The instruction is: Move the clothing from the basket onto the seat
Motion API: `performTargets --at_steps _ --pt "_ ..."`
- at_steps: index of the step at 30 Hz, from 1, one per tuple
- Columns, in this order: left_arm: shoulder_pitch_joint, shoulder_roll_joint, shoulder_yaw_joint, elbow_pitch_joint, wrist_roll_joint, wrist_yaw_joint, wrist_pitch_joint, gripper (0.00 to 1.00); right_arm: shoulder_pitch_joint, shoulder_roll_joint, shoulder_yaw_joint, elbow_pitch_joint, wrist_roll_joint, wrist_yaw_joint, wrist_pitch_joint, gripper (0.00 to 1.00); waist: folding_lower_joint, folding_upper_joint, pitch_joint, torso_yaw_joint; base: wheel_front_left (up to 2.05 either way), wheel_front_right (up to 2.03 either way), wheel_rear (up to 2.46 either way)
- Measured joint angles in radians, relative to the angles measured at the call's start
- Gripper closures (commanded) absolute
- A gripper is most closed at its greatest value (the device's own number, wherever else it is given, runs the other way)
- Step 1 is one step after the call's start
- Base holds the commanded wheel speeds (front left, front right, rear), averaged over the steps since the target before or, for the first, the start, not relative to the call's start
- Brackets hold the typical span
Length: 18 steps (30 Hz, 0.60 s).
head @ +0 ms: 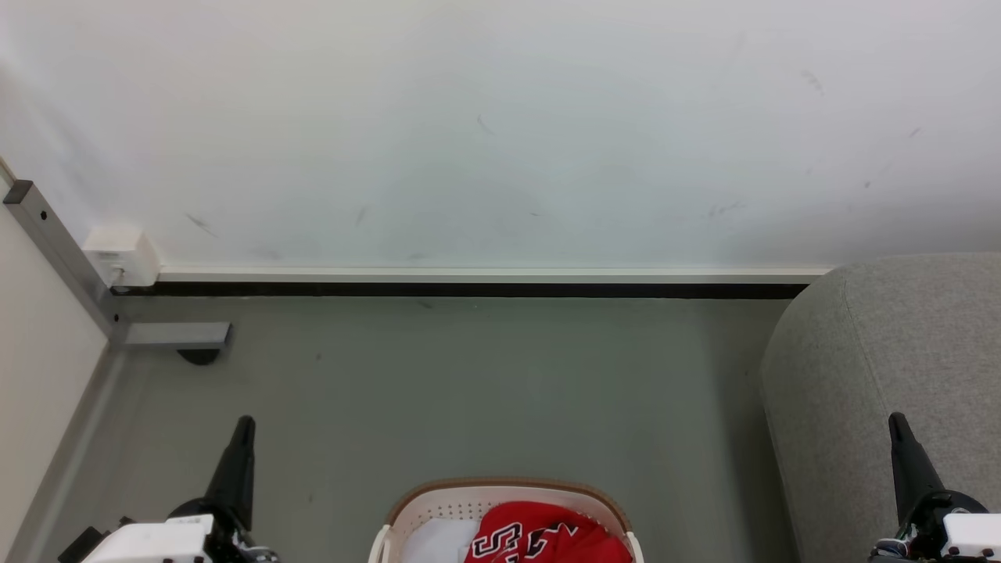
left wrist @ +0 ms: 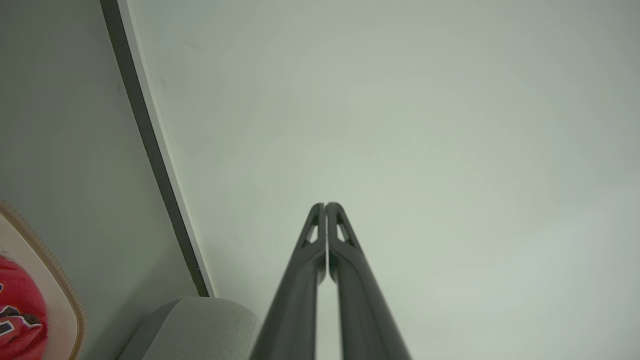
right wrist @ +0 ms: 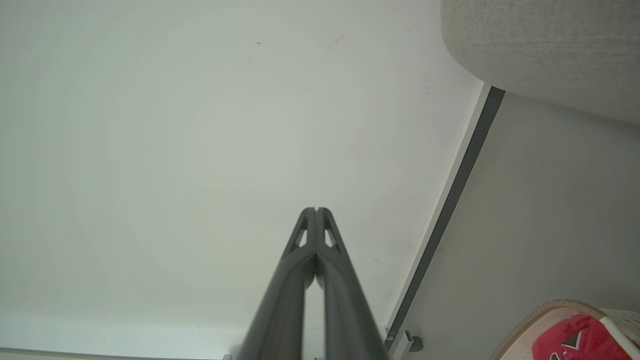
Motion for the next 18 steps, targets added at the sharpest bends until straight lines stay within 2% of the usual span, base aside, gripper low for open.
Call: performTargets --at_steps 18 --pt "0.0 0.0 0.0 0.0 0.0 0.0 0.0 1.0 0.0 0.0 0.0 0.0 0.0 0.0 0.0 1.0 0.0 0.0 0.0 0.0 0.0 0.0 0.0"
